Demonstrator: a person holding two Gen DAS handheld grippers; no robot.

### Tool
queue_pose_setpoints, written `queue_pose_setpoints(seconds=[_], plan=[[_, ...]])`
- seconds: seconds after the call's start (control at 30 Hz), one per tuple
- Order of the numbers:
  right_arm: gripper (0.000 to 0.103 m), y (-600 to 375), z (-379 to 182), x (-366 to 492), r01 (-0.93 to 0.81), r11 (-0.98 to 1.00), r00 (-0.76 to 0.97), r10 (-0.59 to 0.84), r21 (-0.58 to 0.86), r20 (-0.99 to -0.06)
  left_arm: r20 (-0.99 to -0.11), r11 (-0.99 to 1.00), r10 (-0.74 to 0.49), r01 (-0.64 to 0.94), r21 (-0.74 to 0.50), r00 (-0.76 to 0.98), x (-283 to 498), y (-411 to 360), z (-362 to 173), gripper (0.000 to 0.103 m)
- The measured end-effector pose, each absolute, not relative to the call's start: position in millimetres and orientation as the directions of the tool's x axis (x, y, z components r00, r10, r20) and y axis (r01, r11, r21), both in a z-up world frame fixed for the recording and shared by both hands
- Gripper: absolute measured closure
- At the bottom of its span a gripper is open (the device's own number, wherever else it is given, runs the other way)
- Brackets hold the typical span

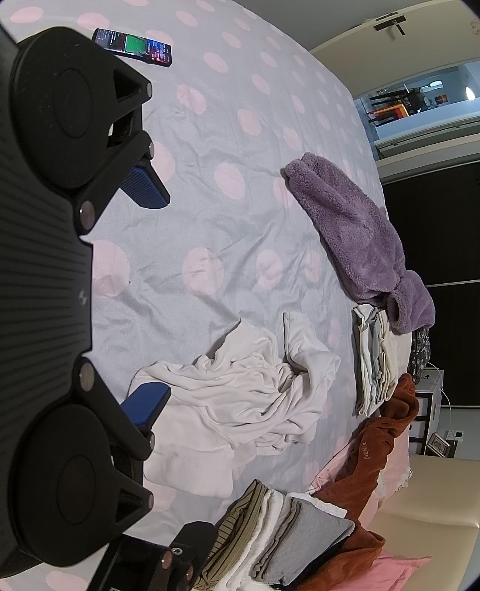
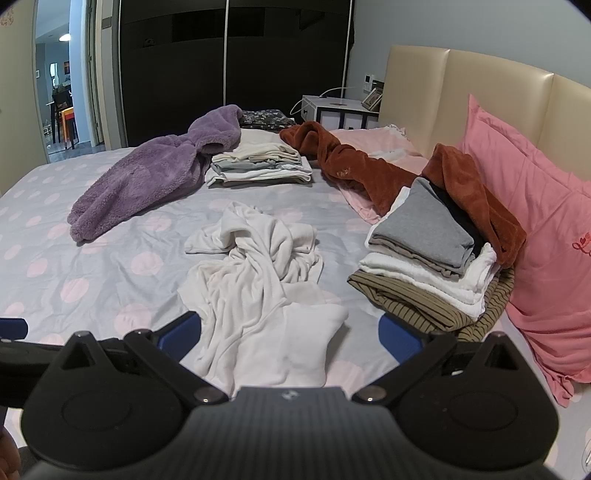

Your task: Fold clothes

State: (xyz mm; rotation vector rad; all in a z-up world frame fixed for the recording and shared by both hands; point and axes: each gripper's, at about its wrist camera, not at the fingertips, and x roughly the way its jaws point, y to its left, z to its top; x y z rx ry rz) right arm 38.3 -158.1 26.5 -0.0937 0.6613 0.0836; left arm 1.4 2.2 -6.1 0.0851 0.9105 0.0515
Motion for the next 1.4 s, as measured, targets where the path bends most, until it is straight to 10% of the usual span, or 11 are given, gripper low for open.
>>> queue_pose_setpoints(seconds=[1.4], plan=[[0.0,-153.3,-15.9,84.8,-0.175,0.983,0.738,0.097,-0.05,-0.668,-0.826,0.998,0.045,0.006,0.059,0.563,37.6,10.2,-54.9,0.001]])
